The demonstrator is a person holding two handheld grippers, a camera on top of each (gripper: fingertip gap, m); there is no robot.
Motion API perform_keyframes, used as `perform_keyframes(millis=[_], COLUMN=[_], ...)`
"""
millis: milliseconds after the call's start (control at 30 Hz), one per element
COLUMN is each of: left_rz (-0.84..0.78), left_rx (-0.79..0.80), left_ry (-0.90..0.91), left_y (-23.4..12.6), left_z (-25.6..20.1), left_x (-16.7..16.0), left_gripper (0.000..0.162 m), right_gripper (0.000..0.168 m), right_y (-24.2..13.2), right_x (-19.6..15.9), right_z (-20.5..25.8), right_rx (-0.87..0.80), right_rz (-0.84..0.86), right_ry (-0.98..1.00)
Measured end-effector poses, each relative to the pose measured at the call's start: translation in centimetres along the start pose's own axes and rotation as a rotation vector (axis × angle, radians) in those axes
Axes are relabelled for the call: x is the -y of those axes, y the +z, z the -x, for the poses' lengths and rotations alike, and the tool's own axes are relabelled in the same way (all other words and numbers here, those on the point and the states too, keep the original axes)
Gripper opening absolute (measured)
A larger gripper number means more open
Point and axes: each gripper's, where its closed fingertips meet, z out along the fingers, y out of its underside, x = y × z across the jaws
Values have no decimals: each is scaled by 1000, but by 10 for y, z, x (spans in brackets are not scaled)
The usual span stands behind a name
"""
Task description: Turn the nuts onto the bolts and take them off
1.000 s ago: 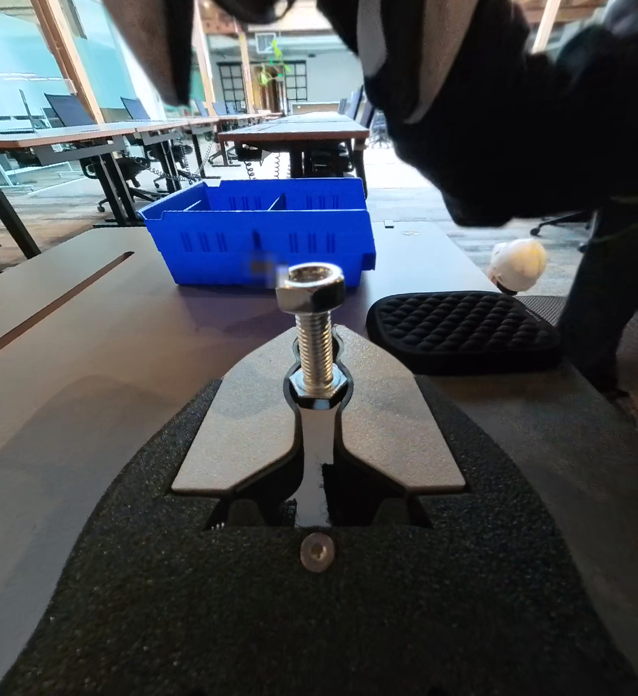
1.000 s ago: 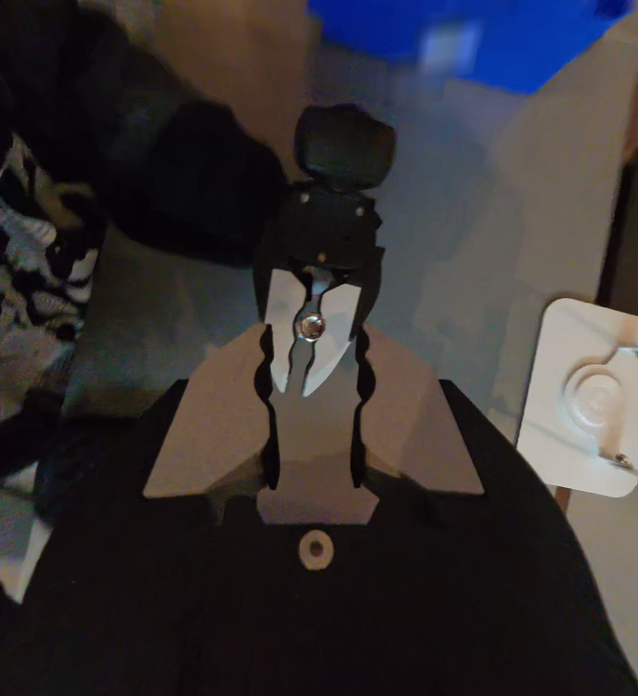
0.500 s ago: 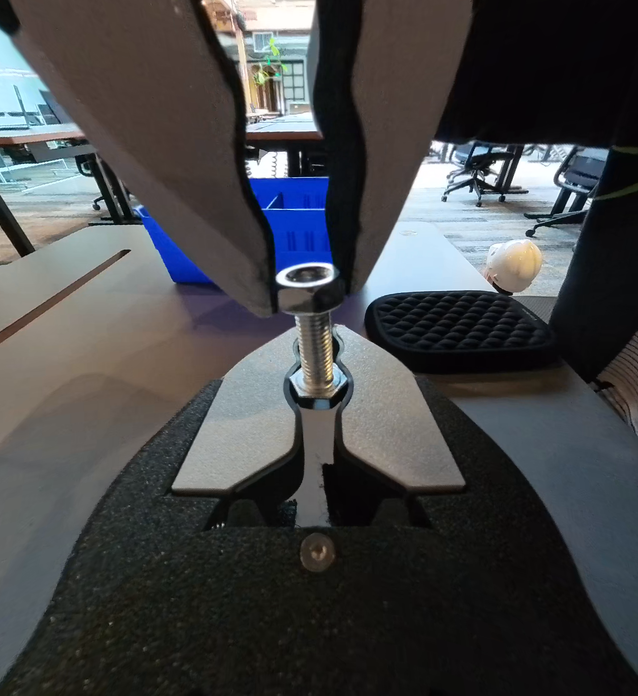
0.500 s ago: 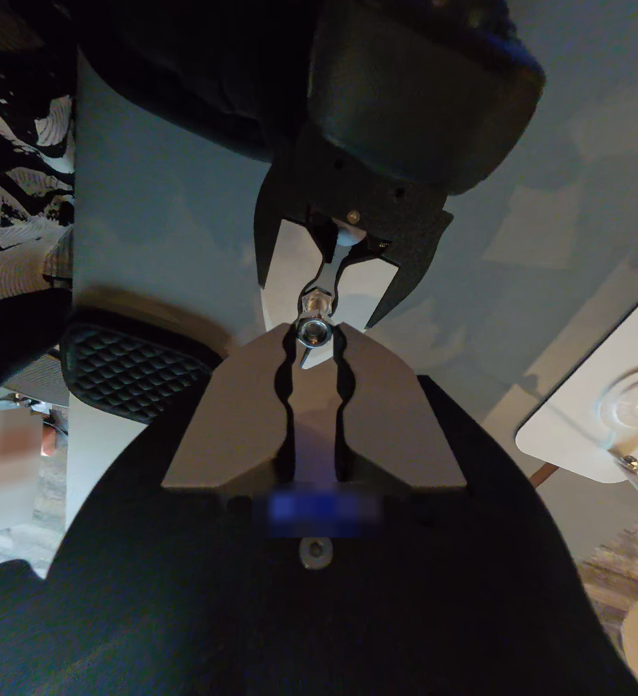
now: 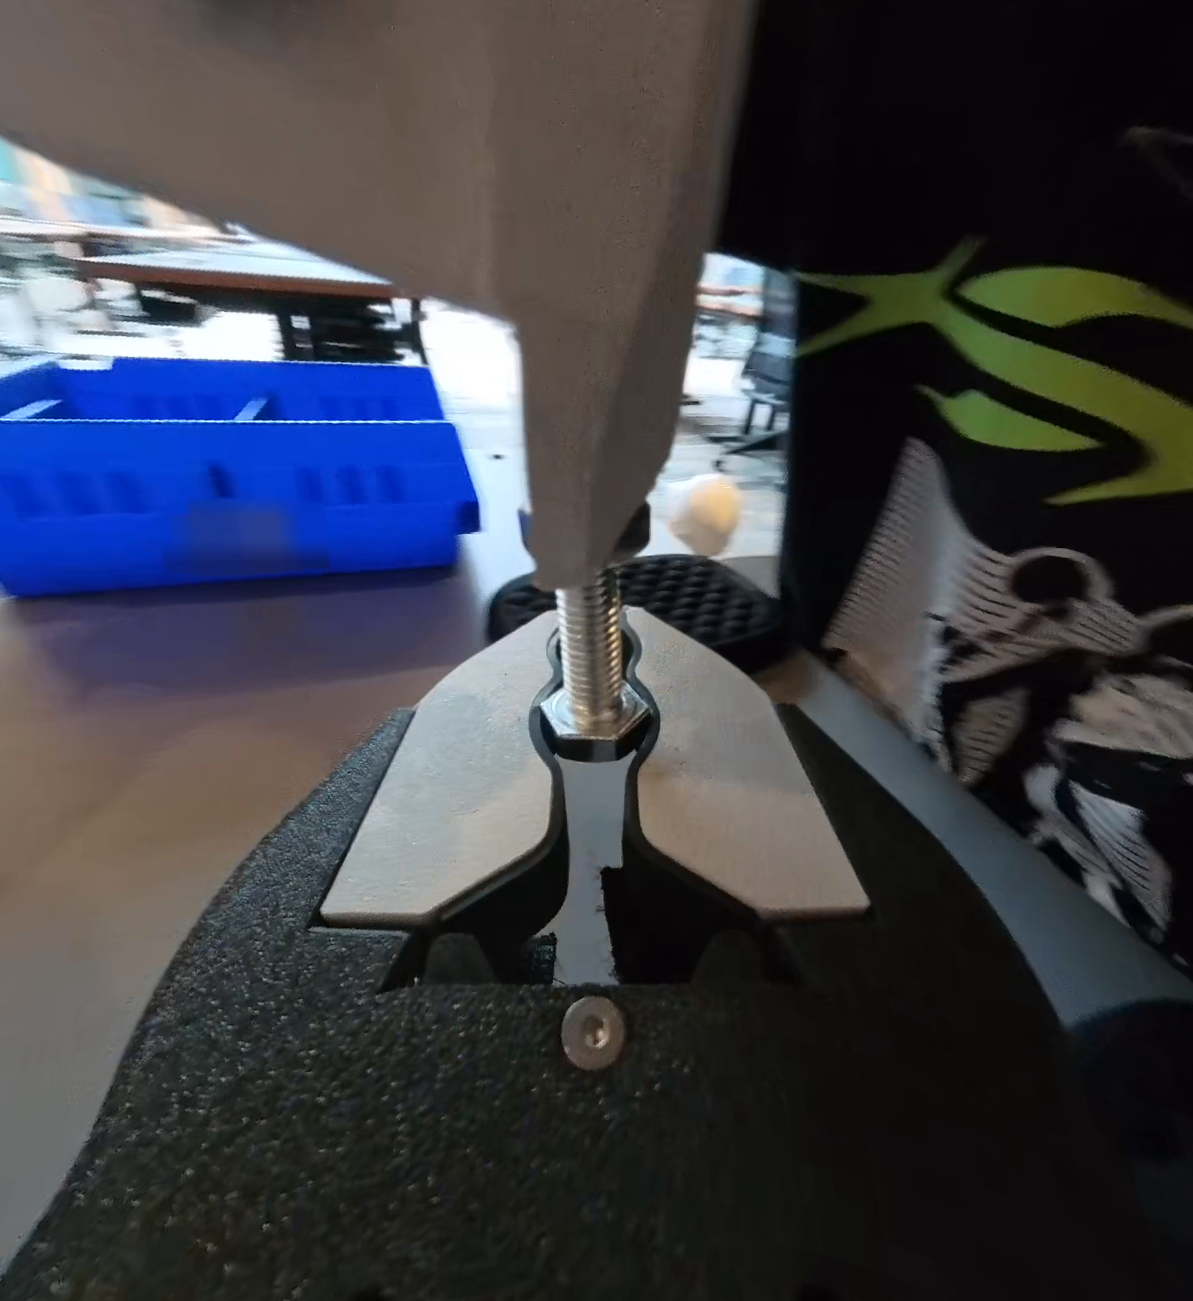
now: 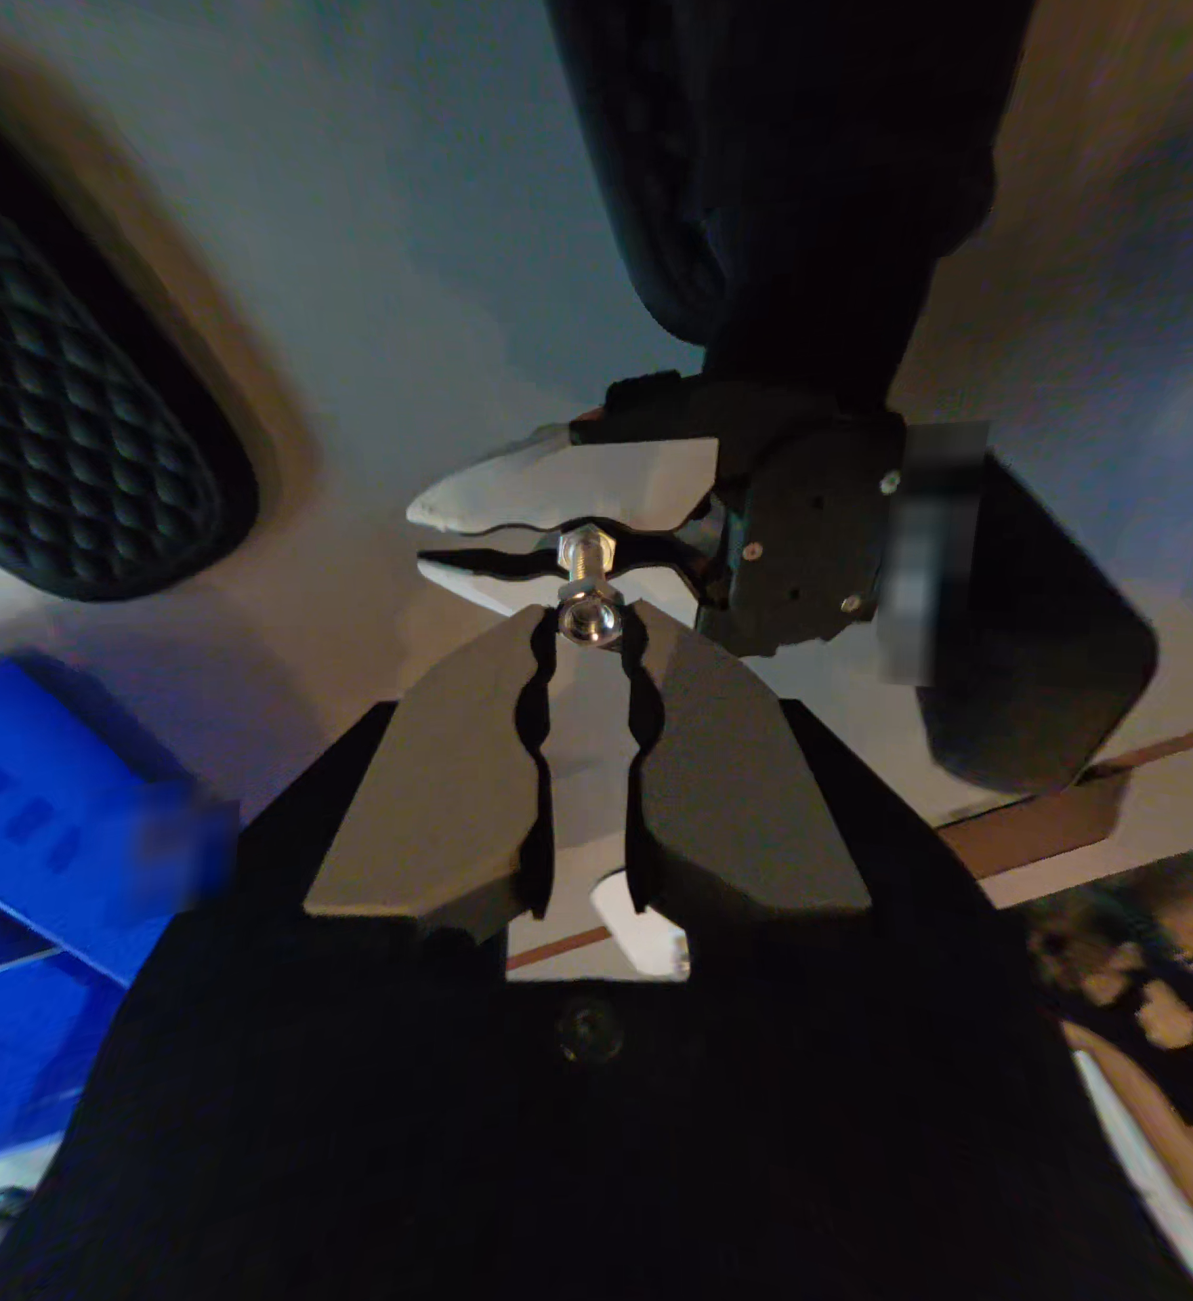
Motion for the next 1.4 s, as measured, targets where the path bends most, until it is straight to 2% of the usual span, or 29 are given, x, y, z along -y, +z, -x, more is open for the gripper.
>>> perform_keyframes(millis=[300, 400, 433, 500, 567, 600, 633, 700, 767, 800, 867, 933, 1100, 1167, 1267, 1400], left_rz=[3, 9, 3, -16, -27, -30, -26, -14, -20, -25, -15, -2, 23, 26, 15, -5], left_rx=[-271, -241, -214, -141, -33, 31, 104, 230, 293, 313, 335, 345, 348, 338, 296, 175], left_ry=[-41, -29, -28, -25, -12, -6, 2, 12, 15, 16, 14, 17, 18, 17, 10, -5], left_y=[7, 7, 7, 4, 0, -2, -4, -10, -15, -17, -19, -19, -18, -17, -15, -10], left_z=[-36, -32, -28, -16, 0, 9, 19, 36, 45, 48, 51, 53, 54, 53, 48, 32], left_x=[-5, -6, -6, -3, -1, -1, -1, -3, -2, -1, -3, -5, -10, -10, -9, -8], left_gripper=[12, 12, 12, 12, 11, 11, 11, 11, 11, 11, 11, 11, 12, 11, 11, 11], right_gripper=[17, 18, 18, 55, 64, 63, 55, 51, 46, 43, 47, 46, 22, 19, 18, 18], right_y=[2, 4, 4, 2, -5, -10, -14, -18, -15, -12, -3, 4, 10, 10, 9, 7], right_x=[22, 20, 17, 11, 5, 3, -4, -23, -31, -31, -31, -33, -26, -27, -26, -18], right_z=[10, 10, 9, 3, -2, -8, -17, -24, -22, -19, -13, -9, -10, -10, -8, -4], right_rx=[-16, 10, 25, 41, 62, 37, -10, -54, -45, -23, -3, -19, -14, -11, -9, -32], right_rz=[41, 66, 63, 19, -66, -137, -177, -197, -237, -253, -241, -187, -186, -174, -151, -93], right_ry=[-376, -358, -290, -51, 219, 343, 476, 751, 984, 1064, 1124, 1142, 1168, 1139, 991, 617])
